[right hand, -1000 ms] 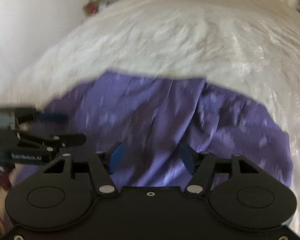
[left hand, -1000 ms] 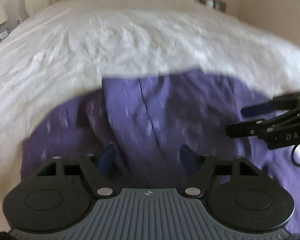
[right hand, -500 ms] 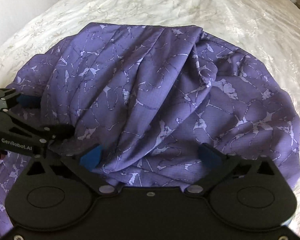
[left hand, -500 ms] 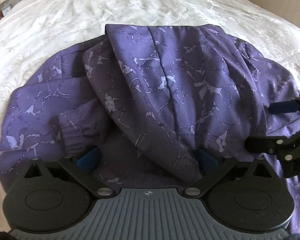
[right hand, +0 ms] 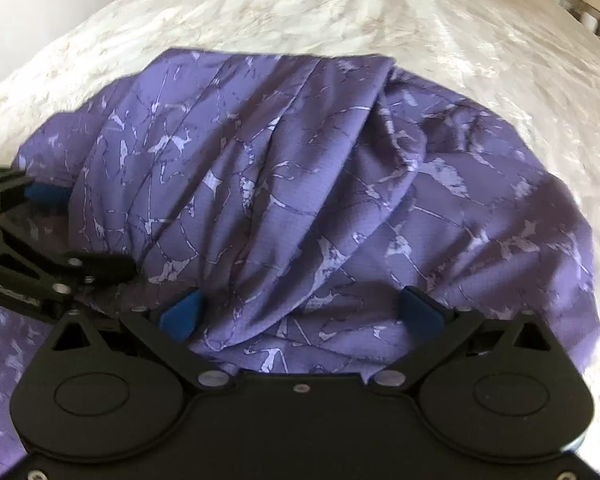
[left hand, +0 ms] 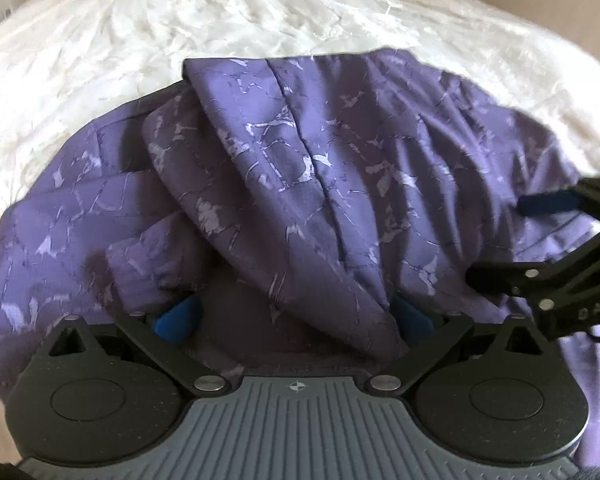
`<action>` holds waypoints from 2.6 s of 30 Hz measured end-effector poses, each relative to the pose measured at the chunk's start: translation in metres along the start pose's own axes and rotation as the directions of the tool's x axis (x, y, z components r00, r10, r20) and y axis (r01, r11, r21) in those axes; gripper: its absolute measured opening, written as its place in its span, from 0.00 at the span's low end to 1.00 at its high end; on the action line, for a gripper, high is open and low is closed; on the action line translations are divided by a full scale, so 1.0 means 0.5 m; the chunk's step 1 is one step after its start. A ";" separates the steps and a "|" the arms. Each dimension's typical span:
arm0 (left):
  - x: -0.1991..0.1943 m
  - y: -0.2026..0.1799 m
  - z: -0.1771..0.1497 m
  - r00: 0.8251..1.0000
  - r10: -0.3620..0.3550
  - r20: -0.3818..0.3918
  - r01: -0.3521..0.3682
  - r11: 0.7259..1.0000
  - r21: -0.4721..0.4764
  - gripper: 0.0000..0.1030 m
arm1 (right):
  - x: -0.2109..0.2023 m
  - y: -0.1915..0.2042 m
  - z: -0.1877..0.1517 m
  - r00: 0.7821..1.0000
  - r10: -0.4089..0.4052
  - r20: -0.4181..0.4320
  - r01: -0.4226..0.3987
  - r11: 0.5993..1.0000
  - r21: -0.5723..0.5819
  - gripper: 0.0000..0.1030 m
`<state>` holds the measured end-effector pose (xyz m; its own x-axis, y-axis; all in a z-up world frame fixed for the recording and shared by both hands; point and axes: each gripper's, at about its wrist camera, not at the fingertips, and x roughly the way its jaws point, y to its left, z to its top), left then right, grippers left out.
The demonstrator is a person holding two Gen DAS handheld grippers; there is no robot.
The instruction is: Fold large clothes
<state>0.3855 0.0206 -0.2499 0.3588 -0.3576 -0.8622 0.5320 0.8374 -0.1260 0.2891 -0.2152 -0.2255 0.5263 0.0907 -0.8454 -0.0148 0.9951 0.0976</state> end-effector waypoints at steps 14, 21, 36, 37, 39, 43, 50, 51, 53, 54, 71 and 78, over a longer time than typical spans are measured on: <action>-0.245 0.021 -0.267 0.986 0.157 0.053 -0.143 0.968 -0.207 0.91 | -0.219 -0.089 -0.264 0.991 -0.100 0.089 0.076 0.966 0.246 0.99; -0.294 0.015 -0.417 0.978 0.207 -0.036 -0.205 0.898 -0.390 0.92 | -0.319 -0.166 -0.397 0.993 -0.106 0.055 0.086 0.952 0.294 0.99; -0.305 -0.020 -0.527 0.988 0.151 -0.044 -0.153 0.865 -0.478 0.92 | -0.332 -0.178 -0.533 0.997 0.069 -0.034 -0.056 0.951 0.303 0.99; -0.305 -0.024 -0.530 0.988 0.150 -0.043 -0.153 0.868 -0.472 0.92 | -0.331 -0.177 -0.536 0.996 0.078 -0.036 -0.063 0.950 0.306 0.99; -0.300 -0.029 -0.533 0.989 0.140 -0.047 -0.146 0.873 -0.465 0.92 | -0.330 -0.174 -0.541 0.995 0.096 -0.038 -0.079 0.947 0.312 0.99; -0.292 -0.033 -0.533 0.989 0.136 -0.056 -0.147 0.890 -0.432 0.92 | -0.327 -0.164 -0.545 0.992 0.122 -0.039 -0.104 0.945 0.311 0.99; -0.280 -0.027 -0.537 0.991 0.112 -0.077 -0.134 0.907 -0.400 0.94 | -0.308 -0.138 -0.544 0.988 0.140 -0.068 -0.114 0.947 0.301 1.00; -0.279 -0.025 -0.538 0.991 0.107 -0.077 -0.129 0.905 -0.406 0.94 | -0.307 -0.137 -0.543 0.987 0.143 -0.071 -0.115 0.946 0.304 1.00; -0.281 -0.021 -0.542 0.993 0.097 -0.070 -0.117 0.903 -0.414 0.94 | -0.304 -0.138 -0.541 0.987 0.142 -0.077 -0.112 0.945 0.306 1.00; -0.283 -0.019 -0.544 0.993 0.092 -0.068 -0.112 0.903 -0.414 0.94 | -0.304 -0.140 -0.541 0.986 0.143 -0.080 -0.112 0.944 0.309 1.00; -0.332 -0.023 -0.562 0.999 0.013 -0.031 -0.025 0.906 -0.423 0.18 | -0.321 -0.161 -0.531 0.981 0.173 -0.083 -0.127 0.909 0.398 0.53; -0.293 -0.012 -0.545 0.999 -0.022 -0.049 -0.005 0.871 -0.492 0.52 | -0.292 -0.147 -0.517 0.970 0.212 -0.117 -0.151 0.907 0.392 0.65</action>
<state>0.1209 0.1806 -0.2566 0.3088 -0.3554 -0.8822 0.0843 0.9341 -0.3469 -0.0061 -0.2915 -0.2450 0.4082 0.3038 -0.8608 0.2404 0.8739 0.4225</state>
